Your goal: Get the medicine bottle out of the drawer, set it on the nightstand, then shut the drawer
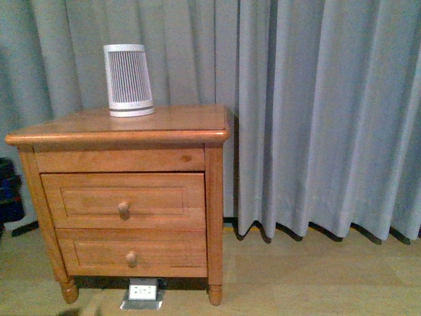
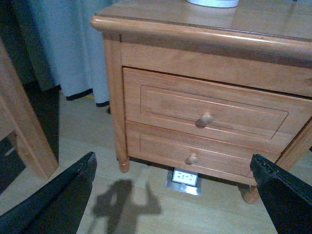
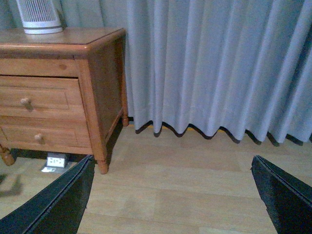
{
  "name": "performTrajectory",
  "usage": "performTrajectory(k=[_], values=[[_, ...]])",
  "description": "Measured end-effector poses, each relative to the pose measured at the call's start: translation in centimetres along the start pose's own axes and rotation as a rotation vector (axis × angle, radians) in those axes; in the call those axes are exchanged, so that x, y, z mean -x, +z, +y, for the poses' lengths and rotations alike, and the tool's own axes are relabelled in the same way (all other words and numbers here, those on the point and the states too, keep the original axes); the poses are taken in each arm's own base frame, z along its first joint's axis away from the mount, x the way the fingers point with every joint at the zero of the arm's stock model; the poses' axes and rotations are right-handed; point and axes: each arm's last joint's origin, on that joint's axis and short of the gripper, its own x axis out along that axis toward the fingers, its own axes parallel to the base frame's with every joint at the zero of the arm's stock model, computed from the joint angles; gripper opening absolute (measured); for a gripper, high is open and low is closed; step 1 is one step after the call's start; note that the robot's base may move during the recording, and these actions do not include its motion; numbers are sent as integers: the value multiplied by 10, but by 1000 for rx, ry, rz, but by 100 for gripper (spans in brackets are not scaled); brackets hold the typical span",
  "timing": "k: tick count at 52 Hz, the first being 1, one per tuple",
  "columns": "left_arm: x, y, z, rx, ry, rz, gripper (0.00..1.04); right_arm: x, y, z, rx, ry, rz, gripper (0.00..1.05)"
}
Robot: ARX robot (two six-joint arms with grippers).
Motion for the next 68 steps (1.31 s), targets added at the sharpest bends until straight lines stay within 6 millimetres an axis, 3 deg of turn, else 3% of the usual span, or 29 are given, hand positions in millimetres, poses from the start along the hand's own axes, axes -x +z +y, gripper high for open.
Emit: performTrajectory(k=[11, 14, 28, 37, 45, 68], values=[[-79, -9, -28, -7, -37, 10, 98, 0, 0, 0, 0, 0, 0, 98], [-112, -18, -40, -8, -52, 6, 98, 0, 0, 0, 0, 0, 0, 98], [-192, -58, -73, -69, -157, -11, 98, 0, 0, 0, 0, 0, 0, 98], [-217, -90, -82, -142, -207, 2, 98, 0, 0, 0, 0, 0, 0, 98], [-238, -110, -76, -155, -197, 23, 98, 0, 0, 0, 0, 0, 0, 98], [-275, -119, -63, -165, -176, 26, 98, 0, 0, 0, 0, 0, 0, 98]])
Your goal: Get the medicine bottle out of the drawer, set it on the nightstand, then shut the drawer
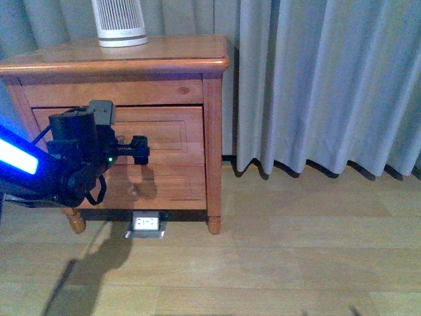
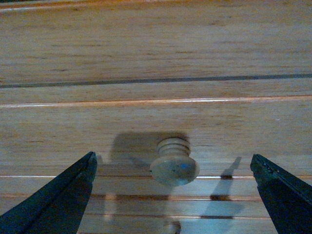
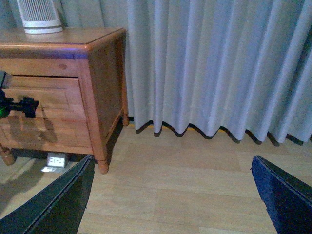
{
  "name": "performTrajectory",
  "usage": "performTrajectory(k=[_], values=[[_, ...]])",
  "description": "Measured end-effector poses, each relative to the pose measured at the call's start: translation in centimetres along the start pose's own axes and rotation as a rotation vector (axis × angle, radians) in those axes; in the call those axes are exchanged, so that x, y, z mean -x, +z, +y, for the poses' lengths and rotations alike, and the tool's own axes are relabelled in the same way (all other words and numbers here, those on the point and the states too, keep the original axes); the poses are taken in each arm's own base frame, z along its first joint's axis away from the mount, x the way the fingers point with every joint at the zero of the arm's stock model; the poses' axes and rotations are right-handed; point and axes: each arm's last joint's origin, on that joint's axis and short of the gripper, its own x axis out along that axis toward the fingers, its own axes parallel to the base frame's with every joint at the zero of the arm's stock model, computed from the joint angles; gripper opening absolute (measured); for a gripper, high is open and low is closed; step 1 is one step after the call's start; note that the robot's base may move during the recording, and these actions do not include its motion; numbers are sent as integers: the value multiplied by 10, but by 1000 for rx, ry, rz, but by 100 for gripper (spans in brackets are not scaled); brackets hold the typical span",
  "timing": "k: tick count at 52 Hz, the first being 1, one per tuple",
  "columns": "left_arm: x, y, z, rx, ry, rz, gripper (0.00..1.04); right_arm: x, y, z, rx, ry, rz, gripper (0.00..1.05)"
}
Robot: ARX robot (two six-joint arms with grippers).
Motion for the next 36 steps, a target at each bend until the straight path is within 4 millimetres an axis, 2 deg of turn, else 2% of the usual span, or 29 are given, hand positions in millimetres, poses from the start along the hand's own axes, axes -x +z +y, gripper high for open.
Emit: performTrajectory(k=[25, 36], values=[[-8, -4, -1, -5, -8, 5, 98, 0, 0, 0, 0, 0, 0, 98], [-8, -4, -1, -6, -8, 5, 94, 0, 0, 0, 0, 0, 0, 98]])
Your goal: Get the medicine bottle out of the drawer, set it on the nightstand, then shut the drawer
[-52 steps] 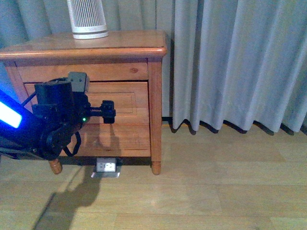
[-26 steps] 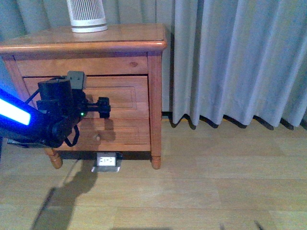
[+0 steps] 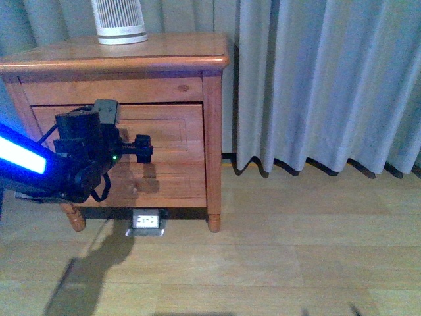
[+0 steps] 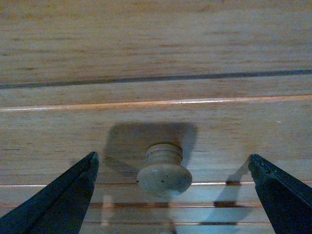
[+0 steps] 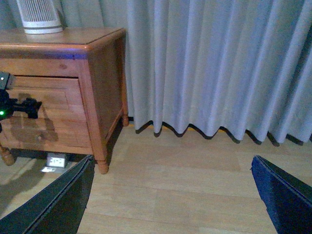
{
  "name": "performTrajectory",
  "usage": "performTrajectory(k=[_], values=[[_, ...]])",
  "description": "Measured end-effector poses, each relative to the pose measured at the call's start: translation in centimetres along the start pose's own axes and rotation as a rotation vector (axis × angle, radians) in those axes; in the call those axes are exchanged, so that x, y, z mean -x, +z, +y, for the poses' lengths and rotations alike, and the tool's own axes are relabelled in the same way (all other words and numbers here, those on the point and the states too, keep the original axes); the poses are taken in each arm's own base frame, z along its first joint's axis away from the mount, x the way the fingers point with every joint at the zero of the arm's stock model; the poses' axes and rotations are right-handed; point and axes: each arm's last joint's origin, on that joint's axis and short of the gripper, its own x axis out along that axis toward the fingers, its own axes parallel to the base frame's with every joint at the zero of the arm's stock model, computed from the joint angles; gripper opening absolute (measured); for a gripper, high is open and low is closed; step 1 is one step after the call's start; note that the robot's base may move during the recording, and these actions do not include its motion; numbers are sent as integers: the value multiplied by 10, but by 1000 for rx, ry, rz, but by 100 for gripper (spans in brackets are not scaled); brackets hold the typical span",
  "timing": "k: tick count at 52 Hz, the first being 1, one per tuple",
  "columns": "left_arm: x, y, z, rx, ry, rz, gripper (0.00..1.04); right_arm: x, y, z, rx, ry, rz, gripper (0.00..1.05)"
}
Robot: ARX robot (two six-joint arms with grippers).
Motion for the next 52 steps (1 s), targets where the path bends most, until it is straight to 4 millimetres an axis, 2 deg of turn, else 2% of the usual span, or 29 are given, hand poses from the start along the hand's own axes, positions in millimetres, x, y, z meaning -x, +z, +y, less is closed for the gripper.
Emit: performTrajectory(k=[12, 22, 28, 30, 44, 52], values=[[0, 0, 0, -5, 0, 0, 87, 0, 0, 0, 0, 0, 0, 98], [0, 0, 0, -7, 1, -2, 48, 0, 0, 0, 0, 0, 0, 98], [0, 0, 2, -10, 7, -2, 30, 0, 0, 0, 0, 0, 0, 98], [0, 0, 3, -10, 3, -2, 28, 0, 0, 0, 0, 0, 0, 98], [1, 0, 4, -14, 10, -16, 26, 0, 0, 0, 0, 0, 0, 98], [12, -2, 4, -13, 9, -26, 26, 0, 0, 0, 0, 0, 0, 98]])
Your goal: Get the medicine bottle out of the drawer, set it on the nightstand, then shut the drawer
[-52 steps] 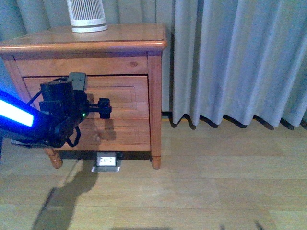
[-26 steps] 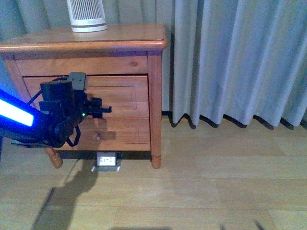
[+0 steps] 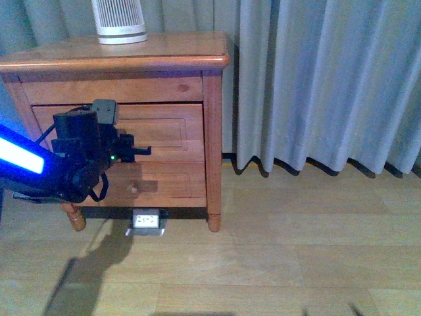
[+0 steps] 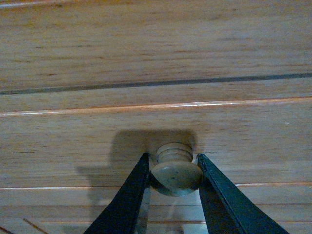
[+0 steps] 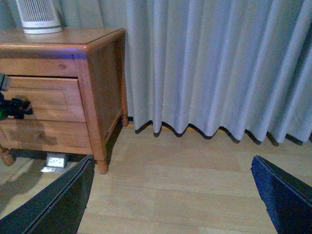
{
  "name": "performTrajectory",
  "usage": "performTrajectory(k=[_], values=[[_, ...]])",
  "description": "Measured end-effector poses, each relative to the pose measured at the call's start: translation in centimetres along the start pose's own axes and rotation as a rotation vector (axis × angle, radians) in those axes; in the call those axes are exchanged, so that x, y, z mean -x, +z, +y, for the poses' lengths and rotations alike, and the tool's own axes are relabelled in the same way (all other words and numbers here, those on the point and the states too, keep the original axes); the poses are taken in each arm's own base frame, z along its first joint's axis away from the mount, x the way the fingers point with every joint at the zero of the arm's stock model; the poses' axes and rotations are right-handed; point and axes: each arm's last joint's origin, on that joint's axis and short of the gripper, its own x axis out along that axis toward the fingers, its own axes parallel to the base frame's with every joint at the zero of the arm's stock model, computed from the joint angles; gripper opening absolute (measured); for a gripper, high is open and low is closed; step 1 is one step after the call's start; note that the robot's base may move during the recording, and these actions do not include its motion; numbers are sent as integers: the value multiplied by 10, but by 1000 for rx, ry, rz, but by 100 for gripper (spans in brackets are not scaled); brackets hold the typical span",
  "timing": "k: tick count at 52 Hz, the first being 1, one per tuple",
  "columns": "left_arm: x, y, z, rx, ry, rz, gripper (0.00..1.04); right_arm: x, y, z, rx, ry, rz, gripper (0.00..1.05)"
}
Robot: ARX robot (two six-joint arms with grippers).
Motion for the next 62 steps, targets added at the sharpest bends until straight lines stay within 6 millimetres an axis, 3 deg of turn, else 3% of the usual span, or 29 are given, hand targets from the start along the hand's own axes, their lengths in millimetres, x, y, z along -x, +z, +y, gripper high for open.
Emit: performTrajectory(k=[8, 26, 39, 43, 62], values=[[25, -5, 0, -3, 11, 1, 26, 0, 0, 0, 0, 0, 0, 98], [136, -22, -10, -49, 24, 45, 25, 0, 0, 0, 0, 0, 0, 98], [199, -21, -12, -85, 12, 112, 25, 0, 0, 0, 0, 0, 0, 98], [208, -19, -11, -90, 14, 124, 25, 0, 0, 0, 0, 0, 0, 98], [224, -15, -15, -112, 7, 157, 79, 0, 0, 0, 0, 0, 0, 98]])
